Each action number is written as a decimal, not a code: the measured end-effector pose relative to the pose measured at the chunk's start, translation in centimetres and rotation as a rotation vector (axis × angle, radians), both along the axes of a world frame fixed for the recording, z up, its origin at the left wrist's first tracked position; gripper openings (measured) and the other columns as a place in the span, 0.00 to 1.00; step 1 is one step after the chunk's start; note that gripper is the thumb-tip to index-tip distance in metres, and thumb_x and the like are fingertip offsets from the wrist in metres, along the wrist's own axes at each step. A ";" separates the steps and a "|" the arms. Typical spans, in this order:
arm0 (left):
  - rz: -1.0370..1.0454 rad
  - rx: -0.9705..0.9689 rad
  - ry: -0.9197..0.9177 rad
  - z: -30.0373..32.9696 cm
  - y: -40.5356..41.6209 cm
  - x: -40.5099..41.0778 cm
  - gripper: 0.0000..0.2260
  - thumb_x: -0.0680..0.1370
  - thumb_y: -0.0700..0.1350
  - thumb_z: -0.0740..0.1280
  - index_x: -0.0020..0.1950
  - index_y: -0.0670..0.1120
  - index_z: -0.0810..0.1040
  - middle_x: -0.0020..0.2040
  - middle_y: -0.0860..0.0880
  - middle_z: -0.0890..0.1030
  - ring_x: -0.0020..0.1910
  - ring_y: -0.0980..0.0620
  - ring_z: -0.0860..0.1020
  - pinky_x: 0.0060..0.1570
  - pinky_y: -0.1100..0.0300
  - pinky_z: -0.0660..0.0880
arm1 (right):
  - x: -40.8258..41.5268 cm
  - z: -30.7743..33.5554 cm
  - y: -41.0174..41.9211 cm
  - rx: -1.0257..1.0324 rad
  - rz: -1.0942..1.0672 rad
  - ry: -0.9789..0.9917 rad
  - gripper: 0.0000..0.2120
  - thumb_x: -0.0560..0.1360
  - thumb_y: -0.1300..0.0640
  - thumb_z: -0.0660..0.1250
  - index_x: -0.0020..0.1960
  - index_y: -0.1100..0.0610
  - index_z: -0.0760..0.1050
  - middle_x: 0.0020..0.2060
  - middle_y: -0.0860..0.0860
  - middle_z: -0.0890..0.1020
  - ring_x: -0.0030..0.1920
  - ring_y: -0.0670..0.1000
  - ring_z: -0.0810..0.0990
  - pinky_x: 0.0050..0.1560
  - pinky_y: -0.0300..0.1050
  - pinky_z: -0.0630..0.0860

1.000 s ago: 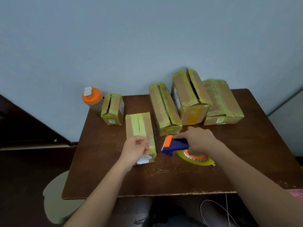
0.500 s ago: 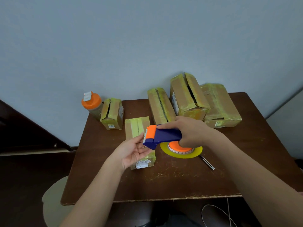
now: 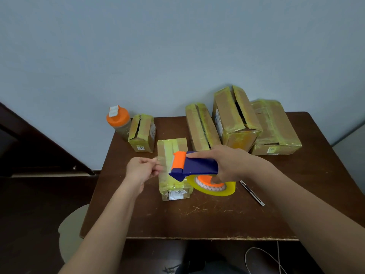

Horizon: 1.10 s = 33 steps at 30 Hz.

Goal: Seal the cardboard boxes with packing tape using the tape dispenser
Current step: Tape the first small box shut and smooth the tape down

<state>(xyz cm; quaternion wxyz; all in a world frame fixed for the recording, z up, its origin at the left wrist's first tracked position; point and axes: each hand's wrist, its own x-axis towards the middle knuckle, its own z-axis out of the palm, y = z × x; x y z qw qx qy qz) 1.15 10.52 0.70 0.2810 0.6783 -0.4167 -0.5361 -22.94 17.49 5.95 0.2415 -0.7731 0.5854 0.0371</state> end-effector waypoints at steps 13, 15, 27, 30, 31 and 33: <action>0.237 -0.020 -0.086 -3.5 2.9 1.9 0.10 0.79 0.40 0.66 0.40 0.38 0.80 0.35 0.43 0.83 0.35 0.50 0.80 0.37 0.61 0.77 | -3.1 -2.2 2.6 0.110 0.039 0.158 0.46 0.73 0.48 0.73 0.74 0.28 0.43 0.53 0.46 0.63 0.50 0.49 0.66 0.46 0.45 0.70; 0.276 -0.027 -0.094 -3.8 3.7 1.6 0.10 0.79 0.40 0.66 0.40 0.39 0.80 0.37 0.43 0.83 0.35 0.51 0.80 0.35 0.63 0.75 | -3.1 -2.5 2.7 0.087 0.038 0.176 0.47 0.72 0.49 0.73 0.73 0.27 0.41 0.55 0.47 0.65 0.50 0.49 0.67 0.46 0.46 0.71; 0.264 -0.087 -0.145 -4.2 5.4 2.9 0.11 0.80 0.41 0.64 0.41 0.40 0.81 0.36 0.43 0.83 0.35 0.50 0.79 0.42 0.59 0.77 | -4.6 -2.7 3.3 -0.001 0.081 0.302 0.43 0.75 0.46 0.69 0.74 0.30 0.41 0.60 0.49 0.68 0.55 0.50 0.68 0.48 0.47 0.67; 0.281 -0.102 -0.084 -4.7 6.0 2.3 0.10 0.79 0.41 0.65 0.42 0.38 0.81 0.35 0.43 0.82 0.35 0.49 0.79 0.41 0.58 0.77 | -5.0 -2.5 3.0 -0.059 0.055 0.335 0.41 0.76 0.48 0.68 0.74 0.29 0.42 0.61 0.50 0.67 0.60 0.52 0.69 0.51 0.50 0.67; 0.290 -0.113 -0.070 -4.7 6.2 2.2 0.11 0.79 0.42 0.66 0.42 0.37 0.81 0.34 0.42 0.82 0.35 0.48 0.79 0.40 0.58 0.77 | -5.1 -2.5 3.0 -0.075 0.047 0.338 0.41 0.76 0.49 0.68 0.74 0.28 0.42 0.62 0.50 0.67 0.60 0.53 0.69 0.53 0.51 0.67; 0.301 -0.142 -0.067 -4.9 6.5 1.9 0.14 0.79 0.45 0.67 0.38 0.37 0.81 0.33 0.41 0.82 0.34 0.48 0.79 0.42 0.56 0.76 | -5.1 -2.7 2.9 -0.096 0.039 0.343 0.41 0.76 0.49 0.68 0.73 0.28 0.42 0.63 0.50 0.67 0.61 0.53 0.69 0.54 0.52 0.68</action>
